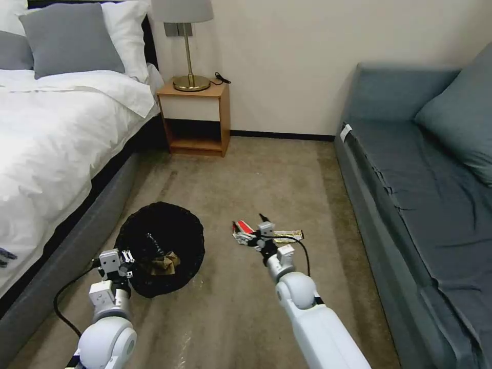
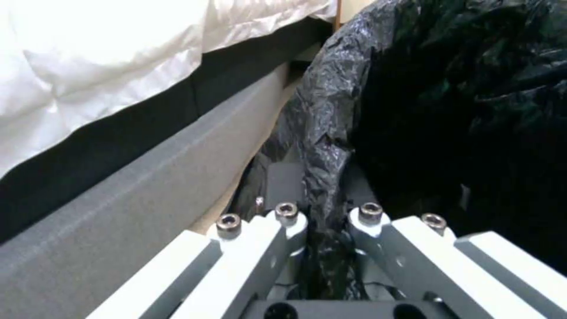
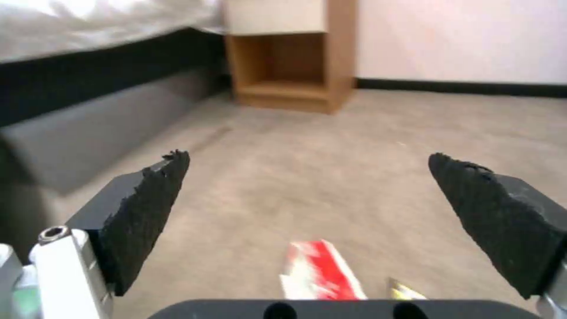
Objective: Pick up the trash bin, then pick up the garbage on the floor and place it into the trash bin.
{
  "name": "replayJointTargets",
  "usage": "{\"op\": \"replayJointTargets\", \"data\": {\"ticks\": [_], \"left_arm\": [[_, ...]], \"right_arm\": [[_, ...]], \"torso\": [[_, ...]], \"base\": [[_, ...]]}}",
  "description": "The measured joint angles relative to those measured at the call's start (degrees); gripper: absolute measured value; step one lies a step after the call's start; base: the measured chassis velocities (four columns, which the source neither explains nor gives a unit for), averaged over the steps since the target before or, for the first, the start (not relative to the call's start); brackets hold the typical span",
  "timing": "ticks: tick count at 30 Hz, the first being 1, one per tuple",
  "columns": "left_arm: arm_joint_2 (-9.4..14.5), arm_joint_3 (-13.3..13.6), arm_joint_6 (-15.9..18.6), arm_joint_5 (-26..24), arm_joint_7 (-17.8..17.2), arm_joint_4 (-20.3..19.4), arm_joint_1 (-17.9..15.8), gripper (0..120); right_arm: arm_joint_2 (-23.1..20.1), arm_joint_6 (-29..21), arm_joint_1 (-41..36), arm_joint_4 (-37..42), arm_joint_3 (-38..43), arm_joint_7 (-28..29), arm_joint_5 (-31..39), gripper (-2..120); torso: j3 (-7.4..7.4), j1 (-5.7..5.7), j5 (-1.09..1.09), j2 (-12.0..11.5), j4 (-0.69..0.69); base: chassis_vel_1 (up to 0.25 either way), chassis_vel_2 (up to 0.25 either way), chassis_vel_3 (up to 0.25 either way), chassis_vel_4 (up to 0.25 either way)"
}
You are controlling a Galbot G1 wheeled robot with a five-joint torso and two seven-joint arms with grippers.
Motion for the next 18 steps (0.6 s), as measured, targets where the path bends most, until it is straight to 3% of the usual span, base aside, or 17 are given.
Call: {"op": "replayJointTargets", "data": {"ticks": [18], "left_arm": [[0.86,-0.64,-0.73,-1.24,-0.07,0.70,-0.13,2]], "right_arm": [[-2.22,0.36,-4.76,-3.65,10.98,4.50,1.77,100]], "torso": [[0.00,0.00,0.00,0.00,-0.01]], "base": [[0.000,0.000,0.000,0.000]]}}
